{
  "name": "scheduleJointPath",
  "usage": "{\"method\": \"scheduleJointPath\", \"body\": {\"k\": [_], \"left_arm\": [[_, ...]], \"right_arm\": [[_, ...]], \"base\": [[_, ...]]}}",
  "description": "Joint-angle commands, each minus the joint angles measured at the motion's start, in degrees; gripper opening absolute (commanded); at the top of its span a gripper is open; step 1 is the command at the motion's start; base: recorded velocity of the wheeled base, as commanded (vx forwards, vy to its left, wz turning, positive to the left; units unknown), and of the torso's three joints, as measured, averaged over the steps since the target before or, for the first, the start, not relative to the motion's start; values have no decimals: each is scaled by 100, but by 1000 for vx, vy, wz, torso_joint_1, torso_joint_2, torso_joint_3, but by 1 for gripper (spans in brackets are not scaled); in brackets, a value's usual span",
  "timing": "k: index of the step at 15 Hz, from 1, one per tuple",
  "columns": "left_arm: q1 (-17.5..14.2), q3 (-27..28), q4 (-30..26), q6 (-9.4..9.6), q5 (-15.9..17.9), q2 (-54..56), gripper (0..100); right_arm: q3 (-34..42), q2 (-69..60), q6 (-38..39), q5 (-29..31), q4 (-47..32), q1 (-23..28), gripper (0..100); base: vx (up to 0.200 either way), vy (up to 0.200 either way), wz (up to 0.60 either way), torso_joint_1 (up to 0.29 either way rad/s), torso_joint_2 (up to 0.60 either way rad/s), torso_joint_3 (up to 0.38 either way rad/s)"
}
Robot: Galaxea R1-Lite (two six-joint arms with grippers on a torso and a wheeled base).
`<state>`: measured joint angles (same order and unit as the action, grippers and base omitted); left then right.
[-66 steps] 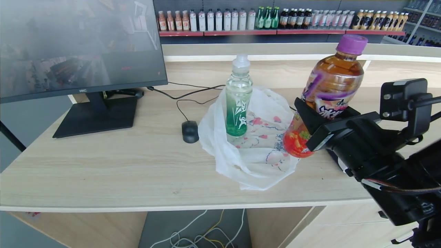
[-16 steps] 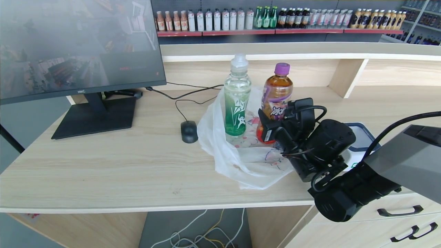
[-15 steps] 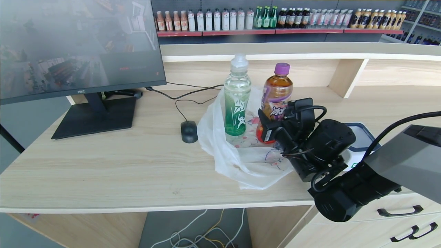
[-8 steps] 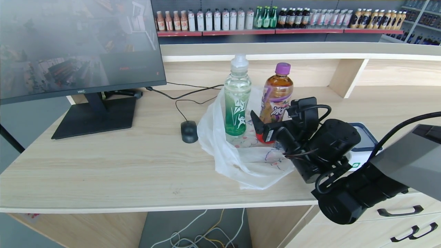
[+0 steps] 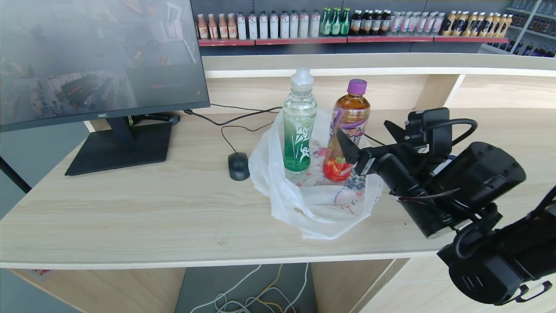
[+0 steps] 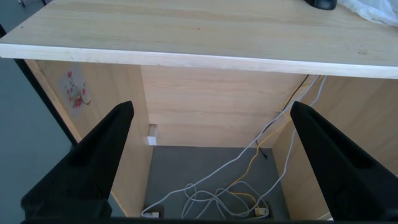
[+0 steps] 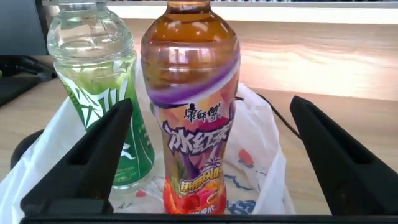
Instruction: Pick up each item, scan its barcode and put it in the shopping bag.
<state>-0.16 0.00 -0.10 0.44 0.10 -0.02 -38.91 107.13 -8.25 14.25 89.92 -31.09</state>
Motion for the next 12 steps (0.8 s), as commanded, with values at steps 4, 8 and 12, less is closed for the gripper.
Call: {"method": "scheduleJointPath", "body": {"k": [4, 8, 12], "left_arm": [[-2, 0, 1, 0, -1, 2, 100], [-2, 0, 1, 0, -1, 2, 100], [-2, 0, 1, 35, -1, 2, 100]], "right_arm": [[3197, -3260, -36, -10, 8, 6, 100], [3891, -5035, 342, 289, -774, 76, 100], [3847, -8648, 588, 227, -6531, 6, 100]], "base": [[0, 0, 0, 0, 0, 0], [0, 0, 0, 0, 0, 0], [0, 0, 0, 0, 0, 0]]}}
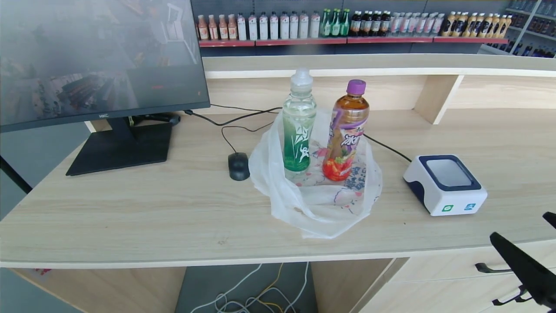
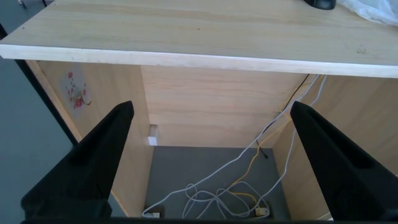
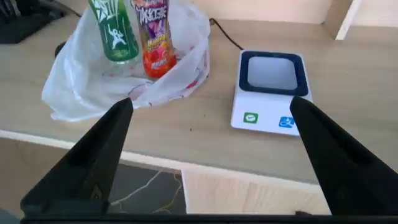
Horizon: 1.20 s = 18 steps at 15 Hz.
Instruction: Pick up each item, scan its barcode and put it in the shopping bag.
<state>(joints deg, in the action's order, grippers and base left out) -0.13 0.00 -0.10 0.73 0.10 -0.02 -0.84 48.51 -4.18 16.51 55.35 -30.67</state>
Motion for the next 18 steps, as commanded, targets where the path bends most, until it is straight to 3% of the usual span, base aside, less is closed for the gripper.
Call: {"method": "scheduleJointPath", "body": {"k": [1, 3, 5, 7, 8, 14, 15, 18], "left_arm": [[-4, 0, 1, -3, -1, 2, 100], [5, 0, 1, -12, -1, 2, 100], [-4, 0, 1, -12, -1, 2, 100], [5, 0, 1, -12, -1, 2, 100], [-4, 0, 1, -12, -1, 2, 100], [5, 0, 1, -3, -1, 2, 100], [5, 0, 1, -12, -1, 2, 100], [5, 0, 1, -3, -1, 2, 100]], "right_arm": [[-13, -3400, 119, -25, -4067, -97, 100], [-100, -4851, -232, -552, -5658, -273, 100], [-206, -4842, -153, -622, -5825, -308, 100], [-162, -4851, -153, -1598, -5816, -422, 100], [-13, -4798, -65, -1615, -5631, -352, 100], [75, -4191, 5, -1615, -5552, 3023, 100], [75, -4235, 14, -1624, -5552, 3252, 100], [75, -4851, 40, -1642, -5552, 3050, 100]], "base": [[0, 0, 0, 0, 0, 0], [0, 0, 0, 0, 0, 0], [0, 0, 0, 0, 0, 0], [0, 0, 0, 0, 0, 0], [0, 0, 0, 0, 0, 0], [0, 0, 0, 0, 0, 0], [0, 0, 0, 0, 0, 0], [0, 0, 0, 0, 0, 0]]}}
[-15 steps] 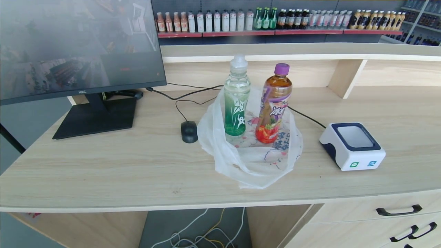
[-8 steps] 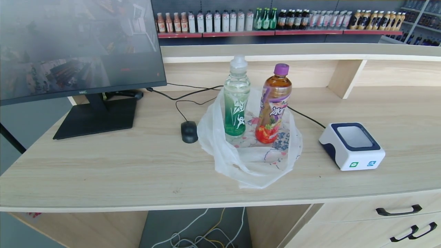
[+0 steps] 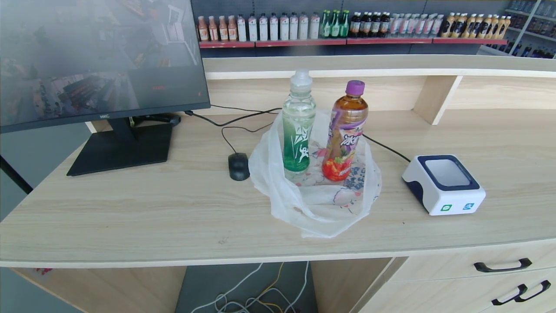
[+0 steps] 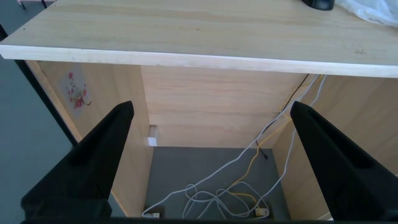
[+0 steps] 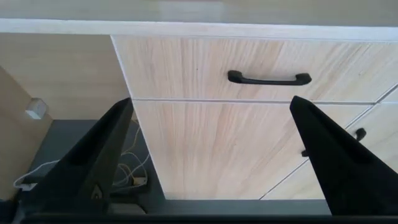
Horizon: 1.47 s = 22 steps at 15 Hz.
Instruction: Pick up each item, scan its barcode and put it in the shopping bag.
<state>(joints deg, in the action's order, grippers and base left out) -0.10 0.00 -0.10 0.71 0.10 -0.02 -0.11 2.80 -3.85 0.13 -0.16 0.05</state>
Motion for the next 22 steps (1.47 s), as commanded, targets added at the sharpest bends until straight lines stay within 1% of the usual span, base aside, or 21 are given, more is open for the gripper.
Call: {"method": "scheduleJointPath", "body": {"k": [1, 6, 9, 22], "left_arm": [[1, 0, 1, 8, -1, 2, 100], [1, 0, 1, -9, -1, 2, 100], [-8, 0, 1, 0, -1, 2, 100], [-8, 0, 1, -9, -1, 2, 100]], "right_arm": [[2, -280, 34, -5, -2, -14, 100], [2, -280, 16, -13, -19, -14, 100], [2, -280, 86, -13, -19, -14, 100], [2, -280, 95, -13, -19, -14, 100]], "base": [[0, 0, 0, 0, 0, 0], [0, 0, 0, 0, 0, 0], [-200, 0, 0, 2, 6, 6], [0, 0, 0, 0, 0, 0]]}}
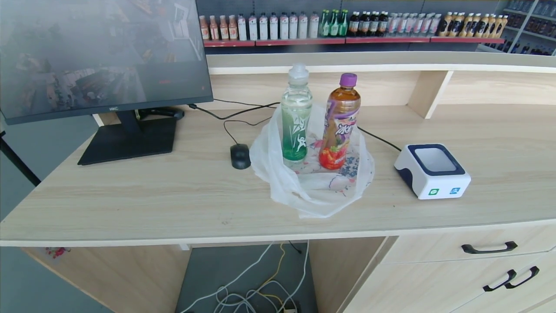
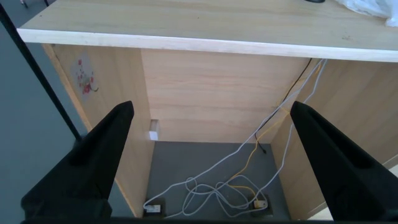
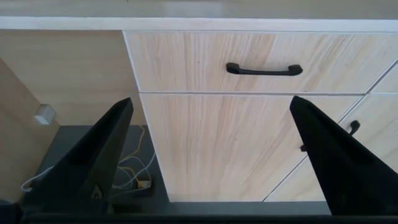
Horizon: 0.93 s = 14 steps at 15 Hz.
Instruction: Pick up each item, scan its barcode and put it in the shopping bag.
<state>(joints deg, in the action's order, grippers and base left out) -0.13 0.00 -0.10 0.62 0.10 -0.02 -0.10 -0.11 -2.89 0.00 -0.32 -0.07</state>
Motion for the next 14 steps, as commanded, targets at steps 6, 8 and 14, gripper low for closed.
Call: {"method": "scheduleJointPath", "body": {"k": [6, 8, 14], "left_arm": [[-4, 0, 1, -9, -1, 2, 100], [-4, 0, 1, -18, -1, 2, 100], [-4, 0, 1, -18, -10, 2, 100]], "right_arm": [[1, 11, -27, 0, -3, -1, 100], [1, 11, -45, 0, 5, -1, 100], [1, 11, -27, 0, -3, -1, 100]], "base": [[0, -200, 0, 1, 2, 2], [0, -200, 0, 17, 10, 0], [0, -200, 0, -1, -2, 5]]}}
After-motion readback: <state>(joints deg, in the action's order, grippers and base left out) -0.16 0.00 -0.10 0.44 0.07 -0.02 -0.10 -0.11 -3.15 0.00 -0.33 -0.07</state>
